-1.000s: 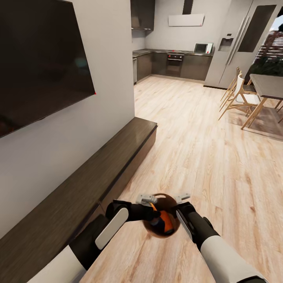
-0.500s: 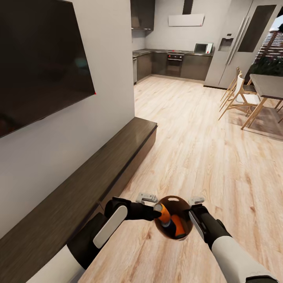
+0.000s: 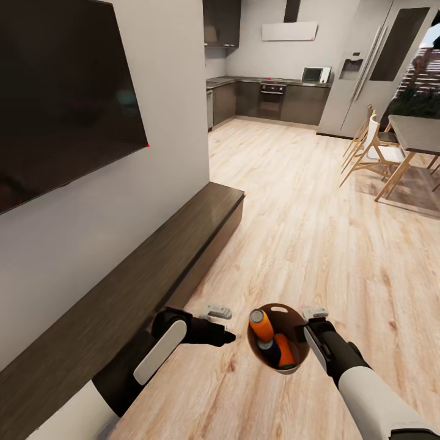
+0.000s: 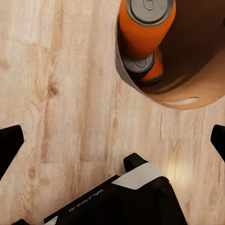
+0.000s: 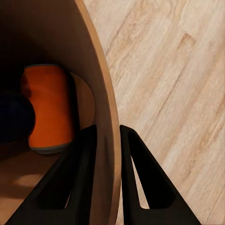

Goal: Put the three can of soda from the living room inside the tash can in the kitchen.

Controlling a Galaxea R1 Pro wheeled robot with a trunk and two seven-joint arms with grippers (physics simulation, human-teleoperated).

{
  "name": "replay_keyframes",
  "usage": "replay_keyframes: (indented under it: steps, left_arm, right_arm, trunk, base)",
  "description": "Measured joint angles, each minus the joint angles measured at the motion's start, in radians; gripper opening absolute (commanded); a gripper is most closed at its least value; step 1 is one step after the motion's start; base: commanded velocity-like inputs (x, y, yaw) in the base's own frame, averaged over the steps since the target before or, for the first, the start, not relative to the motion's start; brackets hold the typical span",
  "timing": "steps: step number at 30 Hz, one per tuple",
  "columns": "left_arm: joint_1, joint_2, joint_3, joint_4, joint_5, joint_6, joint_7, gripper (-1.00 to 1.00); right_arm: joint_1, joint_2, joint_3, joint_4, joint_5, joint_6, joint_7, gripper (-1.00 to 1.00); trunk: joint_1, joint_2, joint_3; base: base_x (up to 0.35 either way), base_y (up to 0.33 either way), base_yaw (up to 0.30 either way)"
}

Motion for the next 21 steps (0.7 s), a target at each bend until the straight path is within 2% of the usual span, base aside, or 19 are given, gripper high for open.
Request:
replay_keyframes:
  steps: [7,13,15,17,21]
  left_arm:
    - [-0.002,0.026,0.003,0.036,0.001,-0.001,0.021,1.00]
    - [-0.009,0.022,0.003,0.186,0.000,-0.009,0.076,1.00]
    - [-0.012,0.020,0.003,0.229,0.000,-0.011,0.080,1.00]
    - [-0.024,0.018,0.003,0.309,-0.001,-0.026,0.085,1.00]
    - [-0.050,0.013,0.000,0.400,-0.002,-0.064,0.086,1.00]
  right_arm:
    - [0.000,-0.015,-0.001,0.000,-0.007,0.001,-0.001,-1.00]
    - [-0.004,-0.018,-0.017,0.000,-0.009,0.005,0.038,-1.00]
    - [-0.008,-0.018,-0.026,0.000,-0.019,0.007,0.054,-1.00]
    - [-0.014,-0.018,-0.036,0.001,-0.012,0.011,0.068,-1.00]
    - [-0.021,-0.018,-0.040,0.002,-0.009,0.013,0.074,-1.00]
  trunk:
    - [0.000,0.000,0.000]
    - [0.000,0.000,0.000]
    - [0.000,0.000,0.000]
    - [0.000,0.000,0.000]
    - [0.000,0.000,0.000]
  base:
    - [0.000,0.000,0.000]
    - [0.000,0.000,0.000]
    - [0.000,0.000,0.000]
    - [0.000,0.000,0.000]
    - [0.000,0.000,0.000]
